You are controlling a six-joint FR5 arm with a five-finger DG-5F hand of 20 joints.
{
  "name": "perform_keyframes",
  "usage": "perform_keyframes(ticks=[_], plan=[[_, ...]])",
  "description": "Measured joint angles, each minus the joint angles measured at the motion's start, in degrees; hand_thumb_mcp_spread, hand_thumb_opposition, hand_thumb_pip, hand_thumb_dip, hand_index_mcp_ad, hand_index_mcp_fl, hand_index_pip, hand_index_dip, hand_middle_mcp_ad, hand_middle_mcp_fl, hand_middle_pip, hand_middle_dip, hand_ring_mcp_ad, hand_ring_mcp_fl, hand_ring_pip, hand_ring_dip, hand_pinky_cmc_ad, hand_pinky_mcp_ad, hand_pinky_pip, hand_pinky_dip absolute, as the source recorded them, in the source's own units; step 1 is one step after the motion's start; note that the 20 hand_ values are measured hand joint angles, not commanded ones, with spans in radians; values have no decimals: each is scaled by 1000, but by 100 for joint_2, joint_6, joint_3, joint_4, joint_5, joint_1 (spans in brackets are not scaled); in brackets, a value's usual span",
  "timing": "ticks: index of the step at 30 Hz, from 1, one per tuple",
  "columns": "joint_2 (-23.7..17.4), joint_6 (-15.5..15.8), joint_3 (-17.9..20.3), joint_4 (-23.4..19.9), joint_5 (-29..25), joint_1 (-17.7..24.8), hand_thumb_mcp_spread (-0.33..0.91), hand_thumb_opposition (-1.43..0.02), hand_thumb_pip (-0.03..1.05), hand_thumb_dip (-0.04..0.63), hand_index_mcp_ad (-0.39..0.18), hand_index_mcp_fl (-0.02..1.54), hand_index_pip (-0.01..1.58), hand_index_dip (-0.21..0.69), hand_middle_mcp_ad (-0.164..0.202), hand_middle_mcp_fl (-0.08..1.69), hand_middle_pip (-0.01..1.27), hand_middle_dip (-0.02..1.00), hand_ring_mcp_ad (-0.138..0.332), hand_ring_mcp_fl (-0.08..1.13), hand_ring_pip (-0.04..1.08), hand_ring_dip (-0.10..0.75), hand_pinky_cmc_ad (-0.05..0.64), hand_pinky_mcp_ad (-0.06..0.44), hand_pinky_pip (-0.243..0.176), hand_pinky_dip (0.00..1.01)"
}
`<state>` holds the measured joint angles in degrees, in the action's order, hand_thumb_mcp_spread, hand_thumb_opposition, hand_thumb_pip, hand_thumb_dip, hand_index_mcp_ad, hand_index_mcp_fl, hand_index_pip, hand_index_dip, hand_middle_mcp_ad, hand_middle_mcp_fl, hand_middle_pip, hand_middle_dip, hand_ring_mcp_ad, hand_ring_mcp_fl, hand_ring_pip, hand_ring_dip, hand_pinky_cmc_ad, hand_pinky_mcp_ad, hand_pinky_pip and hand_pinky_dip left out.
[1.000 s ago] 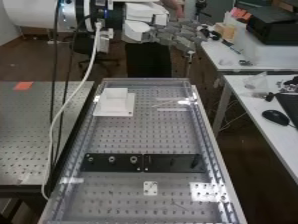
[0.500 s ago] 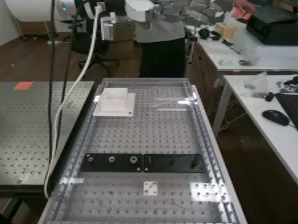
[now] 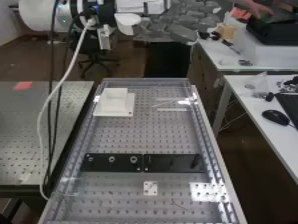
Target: Grab the chopstick and place it in the clear container
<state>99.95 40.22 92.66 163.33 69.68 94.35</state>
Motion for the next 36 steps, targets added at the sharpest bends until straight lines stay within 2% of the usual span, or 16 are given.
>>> perform_keyframes(ticks=[18,30,36], plan=[[249,146,-499,382,337,-115,117,-695,480,-9,-51,5,38,26,75,35,106,65,176,16,63,-37,309,232,-140,283],[247,227,-502,333,222,-58,99,-695,480,-14,-54,5,38,26,75,37,106,65,176,16,63,-37,309,232,-140,283],[245,214,-486,293,191,-40,96,-696,513,-14,-54,5,38,26,75,37,105,65,176,16,63,-37,309,232,-140,283]])
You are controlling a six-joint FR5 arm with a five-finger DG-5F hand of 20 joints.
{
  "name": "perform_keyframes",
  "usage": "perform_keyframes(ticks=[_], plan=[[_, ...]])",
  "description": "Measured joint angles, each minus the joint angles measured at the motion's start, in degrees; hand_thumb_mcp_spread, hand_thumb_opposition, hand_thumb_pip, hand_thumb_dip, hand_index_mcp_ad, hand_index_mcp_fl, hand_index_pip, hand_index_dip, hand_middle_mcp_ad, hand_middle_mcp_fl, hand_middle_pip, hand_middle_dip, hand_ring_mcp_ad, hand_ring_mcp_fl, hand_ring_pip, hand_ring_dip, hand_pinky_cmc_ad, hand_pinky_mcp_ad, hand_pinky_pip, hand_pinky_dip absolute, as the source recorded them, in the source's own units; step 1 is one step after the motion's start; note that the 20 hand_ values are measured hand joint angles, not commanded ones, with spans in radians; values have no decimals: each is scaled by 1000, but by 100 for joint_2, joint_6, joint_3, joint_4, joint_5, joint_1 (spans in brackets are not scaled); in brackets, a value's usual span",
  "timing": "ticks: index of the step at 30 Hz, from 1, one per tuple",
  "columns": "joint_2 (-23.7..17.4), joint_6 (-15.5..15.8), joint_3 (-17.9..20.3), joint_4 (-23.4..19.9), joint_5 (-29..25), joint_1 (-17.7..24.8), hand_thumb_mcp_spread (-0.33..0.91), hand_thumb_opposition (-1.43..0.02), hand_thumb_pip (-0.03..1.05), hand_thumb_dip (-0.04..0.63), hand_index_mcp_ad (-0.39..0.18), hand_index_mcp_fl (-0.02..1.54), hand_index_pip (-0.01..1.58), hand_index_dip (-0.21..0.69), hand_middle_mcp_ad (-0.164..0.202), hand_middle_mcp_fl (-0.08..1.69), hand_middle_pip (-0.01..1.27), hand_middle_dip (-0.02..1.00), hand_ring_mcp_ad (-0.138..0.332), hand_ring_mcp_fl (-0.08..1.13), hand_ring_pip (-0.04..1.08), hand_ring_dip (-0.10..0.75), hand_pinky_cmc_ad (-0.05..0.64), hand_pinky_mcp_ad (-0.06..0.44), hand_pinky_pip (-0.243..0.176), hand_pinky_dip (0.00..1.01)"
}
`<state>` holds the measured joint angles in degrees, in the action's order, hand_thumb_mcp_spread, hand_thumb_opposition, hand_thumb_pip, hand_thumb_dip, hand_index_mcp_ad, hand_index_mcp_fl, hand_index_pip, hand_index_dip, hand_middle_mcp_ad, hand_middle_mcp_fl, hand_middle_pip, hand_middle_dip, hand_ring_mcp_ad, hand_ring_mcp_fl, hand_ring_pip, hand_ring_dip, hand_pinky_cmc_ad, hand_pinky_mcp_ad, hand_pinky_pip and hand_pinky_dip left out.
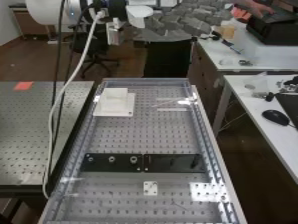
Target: Grab the chopstick and place it in the clear container
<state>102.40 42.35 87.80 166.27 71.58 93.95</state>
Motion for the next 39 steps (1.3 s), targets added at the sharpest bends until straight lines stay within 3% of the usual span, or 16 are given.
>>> perform_keyframes(ticks=[22,39], plan=[[-6,67,17,-80,63,40,96,-696,513,-14,-51,2,35,16,75,31,115,65,169,16,63,-37,307,232,-138,283],[-5,-129,117,-6,108,96,96,-696,524,-14,-51,5,37,10,75,31,113,65,166,16,63,-37,307,234,-140,283]])
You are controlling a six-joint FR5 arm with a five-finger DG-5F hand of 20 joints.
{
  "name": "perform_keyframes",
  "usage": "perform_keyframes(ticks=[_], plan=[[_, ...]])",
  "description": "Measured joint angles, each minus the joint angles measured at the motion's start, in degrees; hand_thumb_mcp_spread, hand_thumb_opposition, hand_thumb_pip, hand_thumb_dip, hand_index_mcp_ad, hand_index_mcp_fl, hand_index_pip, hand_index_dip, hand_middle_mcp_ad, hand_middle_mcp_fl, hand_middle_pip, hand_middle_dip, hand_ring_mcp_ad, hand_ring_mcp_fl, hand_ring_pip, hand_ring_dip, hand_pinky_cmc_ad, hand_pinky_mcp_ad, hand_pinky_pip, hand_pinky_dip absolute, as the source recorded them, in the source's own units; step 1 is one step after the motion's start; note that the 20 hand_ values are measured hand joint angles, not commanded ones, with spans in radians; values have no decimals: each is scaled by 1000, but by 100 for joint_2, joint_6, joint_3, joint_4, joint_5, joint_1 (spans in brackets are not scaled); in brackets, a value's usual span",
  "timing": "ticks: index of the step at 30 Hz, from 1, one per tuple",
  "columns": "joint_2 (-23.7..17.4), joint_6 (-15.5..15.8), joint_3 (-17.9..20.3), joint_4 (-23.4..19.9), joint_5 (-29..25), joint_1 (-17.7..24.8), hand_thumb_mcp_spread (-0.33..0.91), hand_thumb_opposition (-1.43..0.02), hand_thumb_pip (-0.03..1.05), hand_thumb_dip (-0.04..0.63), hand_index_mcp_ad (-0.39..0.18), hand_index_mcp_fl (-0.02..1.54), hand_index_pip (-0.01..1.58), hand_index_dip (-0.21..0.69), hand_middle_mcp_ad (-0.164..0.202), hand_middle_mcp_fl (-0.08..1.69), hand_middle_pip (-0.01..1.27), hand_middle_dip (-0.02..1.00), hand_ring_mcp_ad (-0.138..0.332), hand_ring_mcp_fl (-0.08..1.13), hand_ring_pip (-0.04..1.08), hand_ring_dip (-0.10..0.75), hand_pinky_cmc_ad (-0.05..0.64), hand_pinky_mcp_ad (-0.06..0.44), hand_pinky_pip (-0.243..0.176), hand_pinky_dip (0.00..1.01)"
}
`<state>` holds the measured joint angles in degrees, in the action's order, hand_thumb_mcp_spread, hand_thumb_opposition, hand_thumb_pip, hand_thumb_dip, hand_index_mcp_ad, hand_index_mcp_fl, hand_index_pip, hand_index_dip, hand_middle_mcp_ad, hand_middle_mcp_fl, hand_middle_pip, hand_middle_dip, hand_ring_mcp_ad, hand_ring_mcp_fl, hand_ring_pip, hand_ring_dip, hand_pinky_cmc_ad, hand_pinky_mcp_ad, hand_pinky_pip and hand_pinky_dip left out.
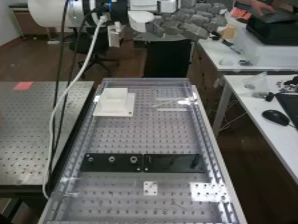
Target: Grab the chopstick and place it in the clear container
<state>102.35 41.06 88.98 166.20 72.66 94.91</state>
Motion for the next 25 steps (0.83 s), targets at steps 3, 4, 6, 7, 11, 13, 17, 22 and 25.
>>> perform_keyframes(ticks=[3,4,6,7,11,13,17,22,25], plan=[[-8,7,5,8,6,0,96,-696,525,-14,-51,5,37,10,75,37,120,65,166,16,63,-37,307,230,-138,283],[-8,8,5,11,10,0,96,-696,525,-14,-51,5,37,10,75,37,120,65,166,16,63,-37,307,230,-138,283],[-11,9,5,26,21,3,96,-696,525,-14,-51,5,37,10,73,37,120,65,166,16,63,-37,307,234,-138,283],[-13,9,5,32,25,4,96,-696,525,-14,-51,5,37,10,75,37,120,68,166,16,63,-37,307,230,-140,283],[-19,2,5,43,27,9,96,-696,525,-14,-51,5,37,10,73,37,120,65,166,16,63,-37,307,234,-138,283],[-23,2,5,46,24,15,96,-696,525,-16,-51,5,37,10,73,37,120,65,164,16,61,-37,304,230,-138,283],[-38,-1,19,39,3,27,96,-696,525,-16,-51,5,37,10,75,37,120,65,164,16,65,-37,307,227,-138,283],[-41,-19,29,39,-91,41,96,-696,525,-12,-51,5,37,10,73,37,120,65,164,16,65,-37,307,244,-138,283],[-44,-21,34,33,-39,39,96,-696,529,-14,-51,5,37,10,73,37,119,68,164,16,65,-35,307,244,-138,283]])
